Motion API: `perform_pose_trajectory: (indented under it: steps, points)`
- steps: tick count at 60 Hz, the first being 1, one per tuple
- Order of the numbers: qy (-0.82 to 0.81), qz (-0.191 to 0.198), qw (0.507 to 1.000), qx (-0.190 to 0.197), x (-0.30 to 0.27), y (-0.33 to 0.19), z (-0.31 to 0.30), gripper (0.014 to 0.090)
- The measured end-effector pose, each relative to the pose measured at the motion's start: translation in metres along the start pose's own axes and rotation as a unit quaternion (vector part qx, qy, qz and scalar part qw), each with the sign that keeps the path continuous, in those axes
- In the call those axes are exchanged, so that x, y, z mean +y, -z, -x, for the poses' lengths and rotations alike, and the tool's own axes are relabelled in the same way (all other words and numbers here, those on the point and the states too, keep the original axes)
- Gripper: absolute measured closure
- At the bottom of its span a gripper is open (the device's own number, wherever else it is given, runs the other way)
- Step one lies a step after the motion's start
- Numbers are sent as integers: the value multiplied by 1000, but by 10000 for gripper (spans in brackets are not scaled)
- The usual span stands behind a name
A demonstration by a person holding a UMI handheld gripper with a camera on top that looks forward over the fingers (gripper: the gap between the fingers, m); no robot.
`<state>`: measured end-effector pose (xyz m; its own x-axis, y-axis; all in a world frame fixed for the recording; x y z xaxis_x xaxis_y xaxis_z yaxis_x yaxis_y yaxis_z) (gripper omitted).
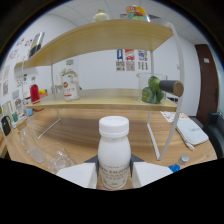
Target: Make me a cup of Mount Fuji.
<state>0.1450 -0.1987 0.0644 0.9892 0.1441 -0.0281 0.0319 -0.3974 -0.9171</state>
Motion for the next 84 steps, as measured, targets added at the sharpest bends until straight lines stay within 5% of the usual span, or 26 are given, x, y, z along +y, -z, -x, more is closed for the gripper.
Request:
perform_pose_trajectory:
  steps: [18,28,52,84]
  points:
    - [2,1,1000,10,11,15,-2,537]
    - [6,38,998,46,6,28,-6,179]
    - [-6,58,991,124,-35,136,69,187]
    - [-15,89,991,104,-21,176,163,188]
